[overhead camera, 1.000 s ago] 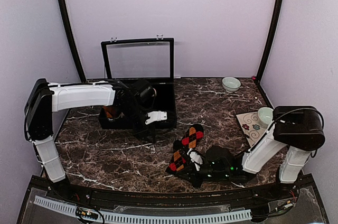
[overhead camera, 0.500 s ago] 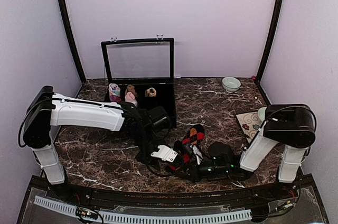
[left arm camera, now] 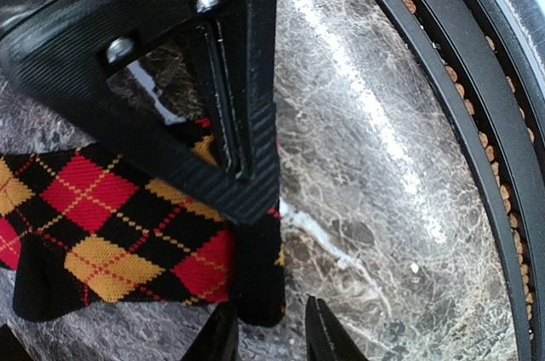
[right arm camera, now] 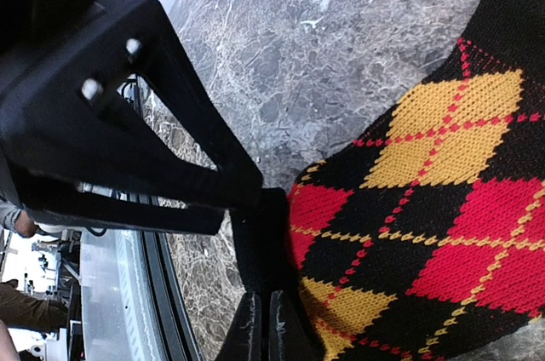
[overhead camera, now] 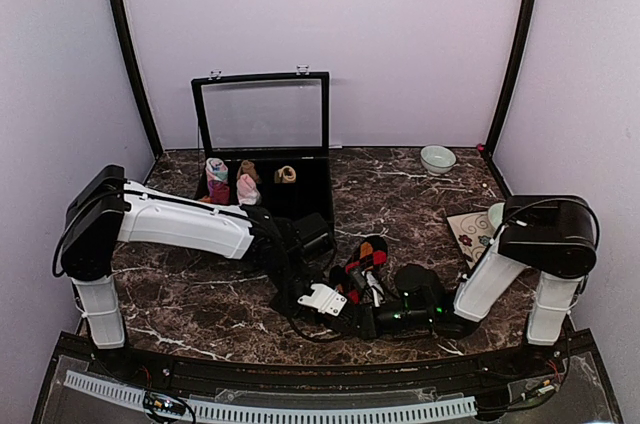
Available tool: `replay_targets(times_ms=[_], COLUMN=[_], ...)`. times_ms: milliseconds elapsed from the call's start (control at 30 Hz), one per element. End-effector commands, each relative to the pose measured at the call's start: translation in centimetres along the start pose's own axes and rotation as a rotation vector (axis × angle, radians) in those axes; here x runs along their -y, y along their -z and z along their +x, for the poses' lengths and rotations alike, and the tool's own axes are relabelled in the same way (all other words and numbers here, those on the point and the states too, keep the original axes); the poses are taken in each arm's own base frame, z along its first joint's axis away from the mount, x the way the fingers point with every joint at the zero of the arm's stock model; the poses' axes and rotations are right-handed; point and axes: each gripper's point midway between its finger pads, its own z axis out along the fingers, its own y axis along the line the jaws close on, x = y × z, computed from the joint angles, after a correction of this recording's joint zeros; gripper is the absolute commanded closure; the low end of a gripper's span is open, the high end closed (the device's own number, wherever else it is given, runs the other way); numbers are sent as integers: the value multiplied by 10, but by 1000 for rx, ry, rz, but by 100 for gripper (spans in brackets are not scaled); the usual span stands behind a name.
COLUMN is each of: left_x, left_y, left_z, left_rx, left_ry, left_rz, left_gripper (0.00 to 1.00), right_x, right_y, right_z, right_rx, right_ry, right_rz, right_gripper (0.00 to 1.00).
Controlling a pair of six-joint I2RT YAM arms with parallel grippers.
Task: Roll the socks
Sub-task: Roll the sock at the center of the board.
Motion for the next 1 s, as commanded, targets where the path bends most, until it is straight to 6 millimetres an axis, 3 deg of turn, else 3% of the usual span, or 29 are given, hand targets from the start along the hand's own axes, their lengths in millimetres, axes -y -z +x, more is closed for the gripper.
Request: replay_targets(times_ms=[0, 167, 367, 733, 800, 867, 967], left_x=[-2, 0, -3, 3, 5, 6, 9], left_y=[-8, -14, -3, -13, -14, -17, -24], left_z=[-8, -10, -7, -1, 0, 3, 6], left_rx=[5, 2, -12, -13, -15, -23, -38], left_ry=[-19, -13, -30, -79, -85, -86, -70], left_rz=[-3, -1, -48, -40, -32, -22, 3], left_gripper=[73, 76, 72, 71, 75, 85, 100], right_x=[101, 113, 128, 132, 131, 129, 125], right_y=[37, 47, 55, 55, 55, 54, 50], right_z=[112, 122, 134, 136, 136, 132, 118], right_rx=[-358, -394, -441, -463, -458, -440, -398], right_ry=[-210, -226, -236, -250, -253, -250, -214], right_rz=[398, 470, 552, 581, 577, 572, 568], right_gripper=[100, 100, 100, 100, 100, 99, 88])
